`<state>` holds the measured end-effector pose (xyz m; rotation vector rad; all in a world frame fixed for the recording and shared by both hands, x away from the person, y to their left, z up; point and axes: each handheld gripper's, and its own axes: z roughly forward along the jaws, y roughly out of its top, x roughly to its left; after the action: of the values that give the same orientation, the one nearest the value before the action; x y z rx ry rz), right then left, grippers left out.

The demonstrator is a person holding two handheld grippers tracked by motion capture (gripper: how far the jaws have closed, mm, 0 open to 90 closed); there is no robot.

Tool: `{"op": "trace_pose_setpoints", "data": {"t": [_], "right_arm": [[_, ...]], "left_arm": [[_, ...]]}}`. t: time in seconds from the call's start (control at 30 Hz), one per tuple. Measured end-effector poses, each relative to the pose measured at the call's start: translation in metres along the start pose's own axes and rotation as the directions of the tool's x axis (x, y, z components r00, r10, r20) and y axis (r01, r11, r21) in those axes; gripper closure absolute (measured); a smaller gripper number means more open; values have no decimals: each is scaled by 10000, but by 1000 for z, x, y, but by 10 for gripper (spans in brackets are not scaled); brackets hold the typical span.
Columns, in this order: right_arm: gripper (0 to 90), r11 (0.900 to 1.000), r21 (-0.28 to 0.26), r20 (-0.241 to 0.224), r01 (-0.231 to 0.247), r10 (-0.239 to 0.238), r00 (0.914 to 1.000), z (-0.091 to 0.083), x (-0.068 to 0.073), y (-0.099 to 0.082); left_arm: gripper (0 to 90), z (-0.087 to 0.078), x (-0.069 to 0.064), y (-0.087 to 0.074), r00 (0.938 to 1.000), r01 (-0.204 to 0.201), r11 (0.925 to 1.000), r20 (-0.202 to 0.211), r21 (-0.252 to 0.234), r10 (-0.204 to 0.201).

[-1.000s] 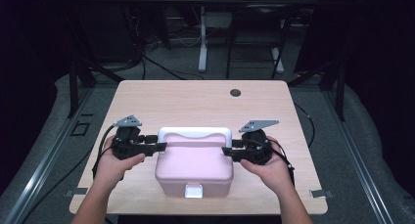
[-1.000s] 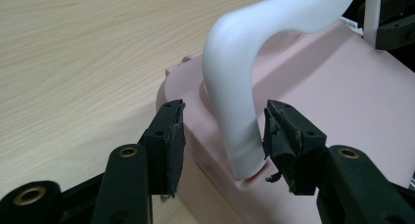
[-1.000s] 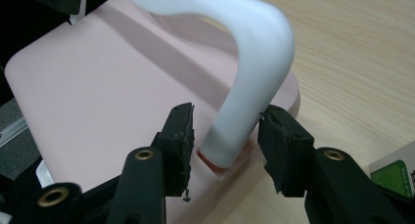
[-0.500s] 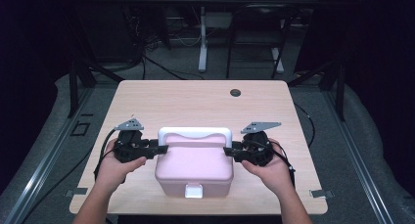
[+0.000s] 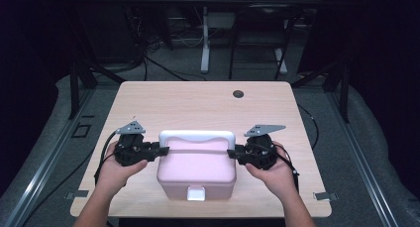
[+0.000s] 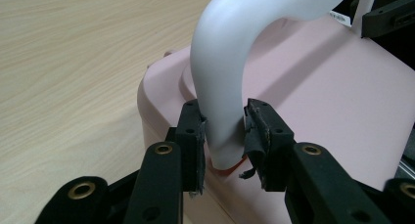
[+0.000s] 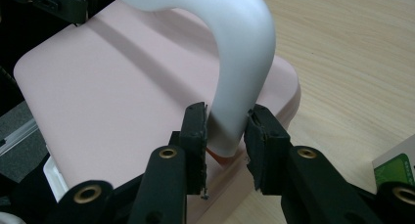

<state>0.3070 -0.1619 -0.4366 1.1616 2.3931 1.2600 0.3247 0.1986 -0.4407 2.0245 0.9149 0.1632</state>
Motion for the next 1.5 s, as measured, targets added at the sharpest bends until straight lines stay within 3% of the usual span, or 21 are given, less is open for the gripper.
{"op": "trace_pose_setpoints", "data": {"t": [0.2, 0.43, 0.63, 1.03, 1.37, 1.5], "right_arm": [[726, 10000, 69, -40, 67, -66, 10000, -2, 1, 1], [736, 10000, -16, -43, 68, -68, 10000, -3, 2, 0], [740, 9999, -2, -73, 104, -104, 9999, -4, 2, -1], [742, 10000, 66, -492, 61, -58, 9988, -7, 4, 0], [744, 9990, -403, -668, -181, 154, 9977, -14, 5, 4], [744, 9978, -623, -720, -231, 186, 9972, -16, 5, 6]], "left_arm": [[702, -1, -3, 0, 10000, -8, 10000, -93, 0, 8], [730, -1, -1, 0, 9997, 222, 9998, 127, -8, -221], [735, -3, -2, -1, 10000, 60, 10000, 23, 24, -60], [738, -11, -7, -2, 9998, 163, 9997, 91, 194, -165], [739, -18, -5, 4, 9993, 268, 9991, 254, -328, -260], [738, -21, -4, 7, 9997, 95, 9991, 225, -414, -86]]}}
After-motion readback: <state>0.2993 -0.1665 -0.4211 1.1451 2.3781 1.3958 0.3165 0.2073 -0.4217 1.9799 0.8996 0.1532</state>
